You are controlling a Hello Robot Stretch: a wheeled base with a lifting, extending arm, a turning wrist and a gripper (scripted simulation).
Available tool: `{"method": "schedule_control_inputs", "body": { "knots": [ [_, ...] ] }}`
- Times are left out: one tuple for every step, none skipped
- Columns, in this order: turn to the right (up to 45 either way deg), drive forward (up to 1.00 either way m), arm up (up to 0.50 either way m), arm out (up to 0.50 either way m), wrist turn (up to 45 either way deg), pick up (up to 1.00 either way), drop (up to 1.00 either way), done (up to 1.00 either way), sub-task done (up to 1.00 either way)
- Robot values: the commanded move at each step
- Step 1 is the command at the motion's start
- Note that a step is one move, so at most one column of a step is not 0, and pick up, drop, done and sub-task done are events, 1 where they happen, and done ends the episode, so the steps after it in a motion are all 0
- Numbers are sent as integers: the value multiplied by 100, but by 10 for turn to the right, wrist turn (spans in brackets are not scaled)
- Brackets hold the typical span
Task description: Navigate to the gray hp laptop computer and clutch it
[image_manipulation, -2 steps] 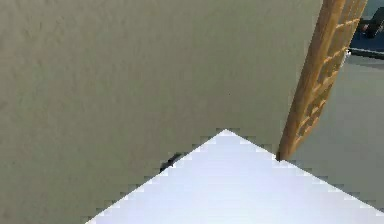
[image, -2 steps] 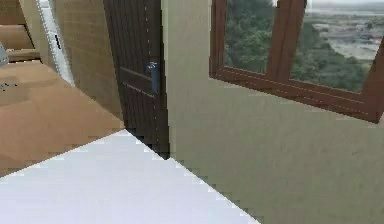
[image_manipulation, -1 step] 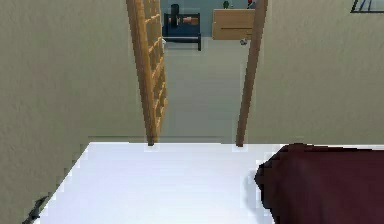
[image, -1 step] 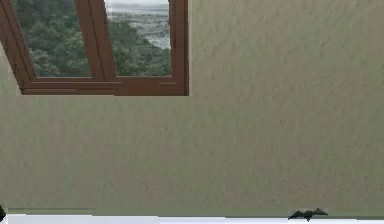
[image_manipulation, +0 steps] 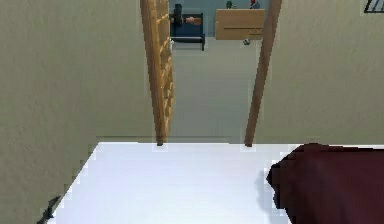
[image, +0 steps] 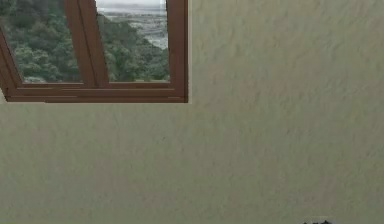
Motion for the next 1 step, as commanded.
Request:
{"method": "schedule_control_inputs", "body": {
  "knots": [
    [-450,0,0,0,0,0,0,0,0]
  ]
}}
